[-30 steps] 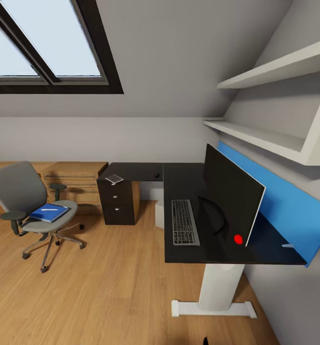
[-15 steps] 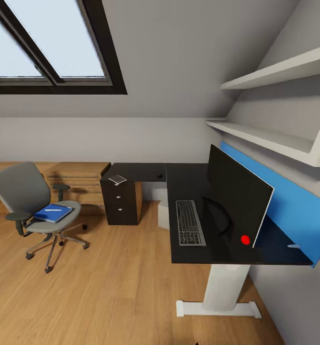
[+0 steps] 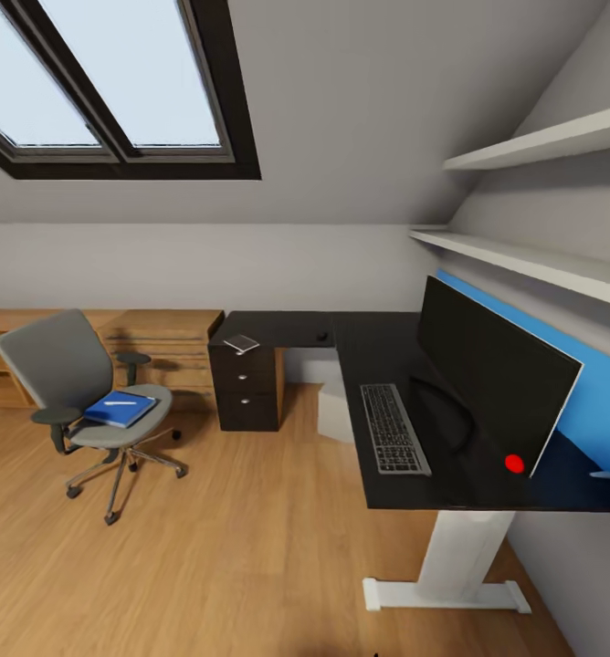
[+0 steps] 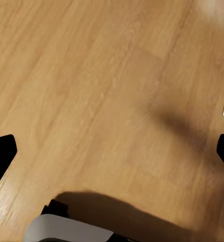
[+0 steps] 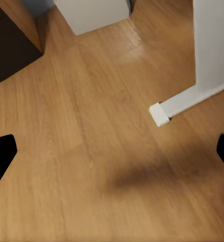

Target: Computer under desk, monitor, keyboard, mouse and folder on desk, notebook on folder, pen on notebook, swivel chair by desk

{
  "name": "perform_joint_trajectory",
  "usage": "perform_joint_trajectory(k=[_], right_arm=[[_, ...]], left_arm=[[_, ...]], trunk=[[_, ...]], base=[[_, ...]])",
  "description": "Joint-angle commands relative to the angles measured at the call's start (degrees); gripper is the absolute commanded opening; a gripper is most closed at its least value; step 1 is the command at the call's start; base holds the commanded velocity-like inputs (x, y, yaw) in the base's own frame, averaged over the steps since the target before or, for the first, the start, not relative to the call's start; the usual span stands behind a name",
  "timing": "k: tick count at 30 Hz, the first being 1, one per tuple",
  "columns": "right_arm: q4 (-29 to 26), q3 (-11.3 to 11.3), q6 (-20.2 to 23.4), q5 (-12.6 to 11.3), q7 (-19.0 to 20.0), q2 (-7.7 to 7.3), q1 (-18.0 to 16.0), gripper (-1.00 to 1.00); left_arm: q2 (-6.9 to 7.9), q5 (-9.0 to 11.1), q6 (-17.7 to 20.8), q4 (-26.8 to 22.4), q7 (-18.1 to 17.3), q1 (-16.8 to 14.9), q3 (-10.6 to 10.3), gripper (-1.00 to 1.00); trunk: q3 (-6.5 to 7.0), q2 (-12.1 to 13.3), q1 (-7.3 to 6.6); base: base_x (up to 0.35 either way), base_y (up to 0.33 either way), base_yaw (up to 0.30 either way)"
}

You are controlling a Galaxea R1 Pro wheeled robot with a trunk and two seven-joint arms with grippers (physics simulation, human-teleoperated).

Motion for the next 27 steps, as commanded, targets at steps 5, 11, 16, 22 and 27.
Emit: perform_joint_trajectory(k=[5, 11, 16, 22, 27], right_arm=[[0.0, 0.4, -0.3, -0.5, 0.2, 0.16, -0.1, 1.0], [0.0, 0.4, -0.3, -0.5, 0.2, 0.2, -0.1, 1.0], [0.1, 0.4, -0.3, -0.5, 0.2, 0.22, -0.1, 1.0], [0.1, 0.4, -0.3, -0.5, 0.2, 0.2, -0.1, 1.0], [0.0, 0.4, -0.3, -0.5, 0.2, 0.15, -0.1, 1.0]], left_arm=[[-0.04, 0.6, 0.3, 0.3, -0.4, 0.0, 0.3, 1.0], [-0.04, 0.6, 0.3, 0.7, -0.4, 0.0, 0.3, 1.0], [-0.04, 0.6, 0.3, 0.8, -0.3, 0.0, 0.3, 1.0], [-0.04, 0.6, 0.3, 0.8, -0.3, 0.0, 0.3, 1.0], [-0.04, 0.6, 0.3, 0.9, -0.3, 0.0, 0.3, 1.0]], trunk=[[-0.07, -0.1, 0.03], [-0.07, -0.1, 0.03], [-0.07, -0.1, 0.03], [-0.07, -0.1, 0.03], [-0.07, -0.1, 0.03]], base=[[0.217, 0.289, 0.0], [0.297, 0.205, 0.0], [0.305, 0.201, 0.0], [0.316, 0.152, 0.0], [0.329, 0.099, 0.0]])
